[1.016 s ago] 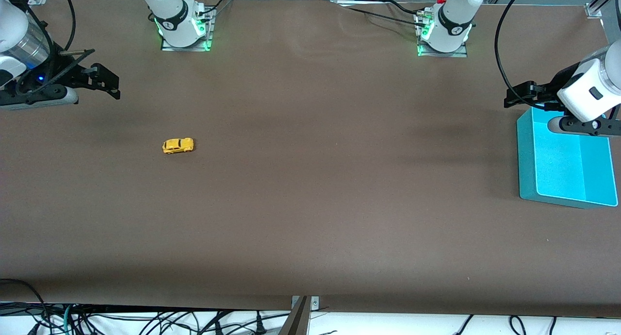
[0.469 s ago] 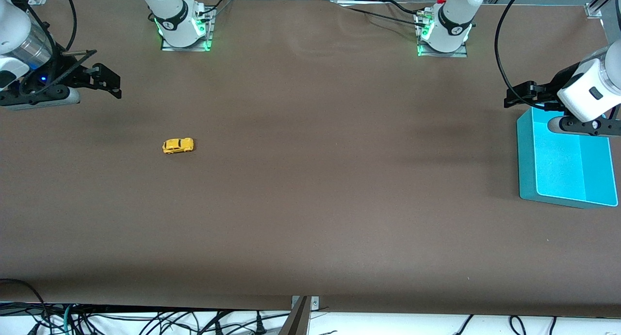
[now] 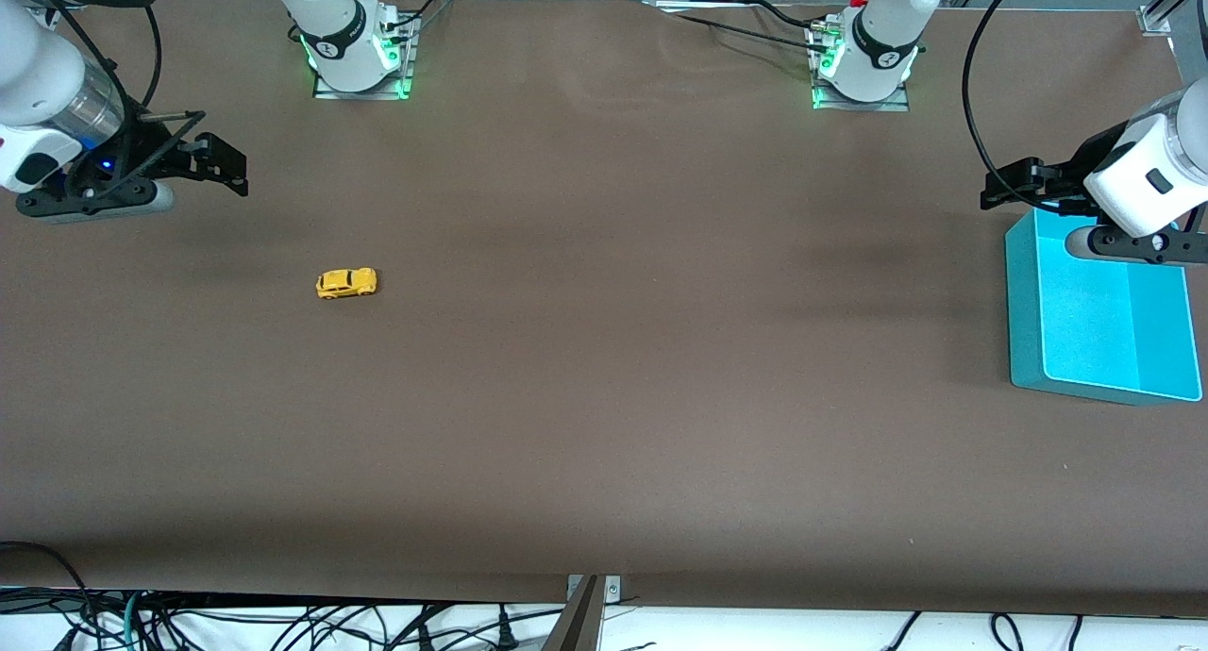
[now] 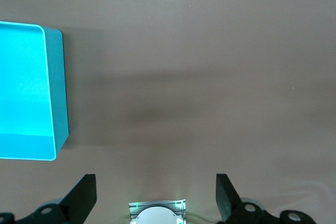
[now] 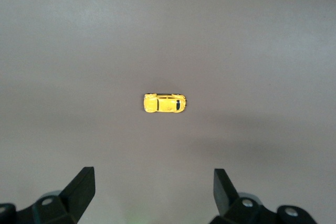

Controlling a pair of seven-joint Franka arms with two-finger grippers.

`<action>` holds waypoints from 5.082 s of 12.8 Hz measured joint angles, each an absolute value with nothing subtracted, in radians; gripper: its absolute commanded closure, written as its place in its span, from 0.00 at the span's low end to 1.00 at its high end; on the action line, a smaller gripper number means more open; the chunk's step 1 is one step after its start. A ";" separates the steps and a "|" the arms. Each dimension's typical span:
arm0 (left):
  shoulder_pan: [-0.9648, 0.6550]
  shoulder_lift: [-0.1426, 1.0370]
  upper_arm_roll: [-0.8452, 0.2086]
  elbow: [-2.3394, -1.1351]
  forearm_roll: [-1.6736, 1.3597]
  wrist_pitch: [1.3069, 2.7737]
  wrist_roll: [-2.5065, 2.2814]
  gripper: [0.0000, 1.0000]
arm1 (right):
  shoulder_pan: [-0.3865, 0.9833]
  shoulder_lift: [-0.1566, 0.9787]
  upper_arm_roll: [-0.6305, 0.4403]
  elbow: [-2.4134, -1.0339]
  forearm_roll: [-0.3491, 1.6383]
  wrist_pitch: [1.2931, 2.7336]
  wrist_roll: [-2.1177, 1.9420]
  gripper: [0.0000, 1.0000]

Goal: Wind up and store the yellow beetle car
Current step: 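Move the right gripper out toward the yellow beetle car, then lower the right gripper over the car and close on it, then drag the car backward along the table with the right gripper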

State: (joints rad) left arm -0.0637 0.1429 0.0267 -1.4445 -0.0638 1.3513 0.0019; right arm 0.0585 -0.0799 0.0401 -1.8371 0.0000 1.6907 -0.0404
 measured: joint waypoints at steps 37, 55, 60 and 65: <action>-0.064 0.145 0.027 -1.444 -0.064 1.351 0.002 0.00 | 0.024 0.280 0.074 -2.409 -0.002 2.690 -1.488 1.00; -0.064 0.145 0.027 -1.444 -0.064 1.351 0.002 0.00 | -0.122 0.284 0.028 -2.405 0.037 2.691 -1.738 1.00; -0.064 0.145 0.027 -1.444 -0.064 1.351 0.002 0.00 | -0.265 0.291 0.024 -2.394 0.038 2.691 -1.825 0.94; -0.064 0.145 0.027 -1.444 -0.064 1.351 0.002 0.00 | -0.265 0.294 0.035 -2.392 0.038 2.676 -1.825 0.00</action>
State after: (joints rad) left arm -0.0637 0.1447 0.0269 -1.4443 -0.0638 1.3514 0.0019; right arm -0.2649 0.2943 0.0350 -2.3923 0.0381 2.6762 -1.8251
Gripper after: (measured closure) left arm 0.000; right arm 0.511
